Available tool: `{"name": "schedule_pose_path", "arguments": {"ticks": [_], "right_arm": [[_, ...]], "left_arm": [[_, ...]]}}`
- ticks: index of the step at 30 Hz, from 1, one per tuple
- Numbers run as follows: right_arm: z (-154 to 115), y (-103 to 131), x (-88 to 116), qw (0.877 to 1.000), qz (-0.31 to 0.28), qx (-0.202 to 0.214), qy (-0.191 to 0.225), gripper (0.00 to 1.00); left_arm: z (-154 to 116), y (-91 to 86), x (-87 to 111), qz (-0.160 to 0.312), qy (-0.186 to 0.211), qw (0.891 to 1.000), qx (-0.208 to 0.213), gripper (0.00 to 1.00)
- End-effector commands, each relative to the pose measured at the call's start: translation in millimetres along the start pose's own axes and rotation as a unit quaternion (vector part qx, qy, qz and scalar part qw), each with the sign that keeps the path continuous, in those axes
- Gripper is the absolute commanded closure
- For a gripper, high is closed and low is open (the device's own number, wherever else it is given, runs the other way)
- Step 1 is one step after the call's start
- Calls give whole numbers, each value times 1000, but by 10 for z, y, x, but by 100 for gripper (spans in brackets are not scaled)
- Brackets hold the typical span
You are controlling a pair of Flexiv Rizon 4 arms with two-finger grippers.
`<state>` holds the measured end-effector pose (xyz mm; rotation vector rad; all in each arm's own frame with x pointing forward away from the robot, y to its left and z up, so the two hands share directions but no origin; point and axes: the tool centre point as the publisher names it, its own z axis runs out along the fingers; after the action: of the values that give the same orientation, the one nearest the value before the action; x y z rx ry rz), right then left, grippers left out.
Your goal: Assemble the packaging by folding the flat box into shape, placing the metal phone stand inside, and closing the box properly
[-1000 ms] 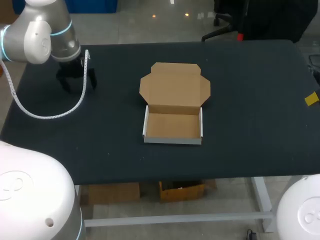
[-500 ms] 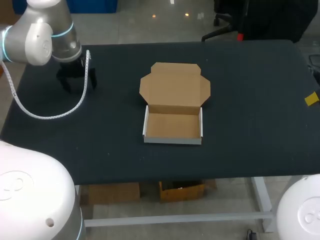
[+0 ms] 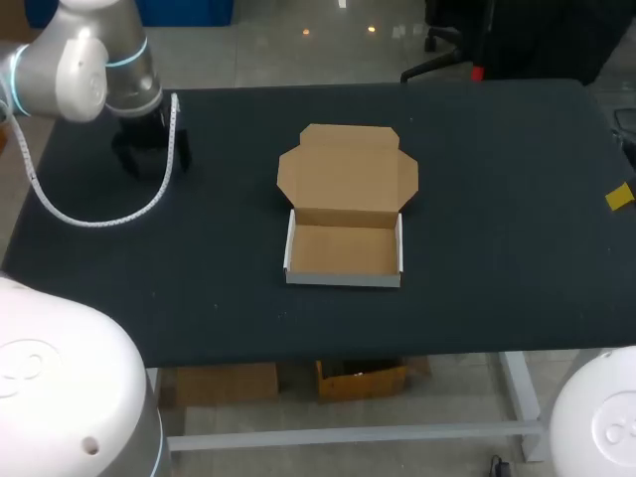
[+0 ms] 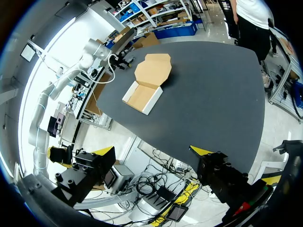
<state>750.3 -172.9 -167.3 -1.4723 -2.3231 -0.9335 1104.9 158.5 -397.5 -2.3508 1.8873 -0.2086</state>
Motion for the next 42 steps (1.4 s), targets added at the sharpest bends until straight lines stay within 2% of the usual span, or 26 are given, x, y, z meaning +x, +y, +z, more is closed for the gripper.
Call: {"name": "schedule_pose_path", "arguments": {"ticks": [1, 18, 42], "right_arm": [[-11, -11, 9, 1000, 0, 0, 0, 0], [-11, -11, 9, 1000, 0, 0, 0, 0], [-11, -11, 9, 1000, 0, 0, 0, 0]], "left_arm": [[48, -134, 6, -1, -2, 1000, -12, 0], [86, -393, -41, -19, -4, 1000, -4, 0], [94, -560, -134, -26, -3, 1000, 2, 0]]}}
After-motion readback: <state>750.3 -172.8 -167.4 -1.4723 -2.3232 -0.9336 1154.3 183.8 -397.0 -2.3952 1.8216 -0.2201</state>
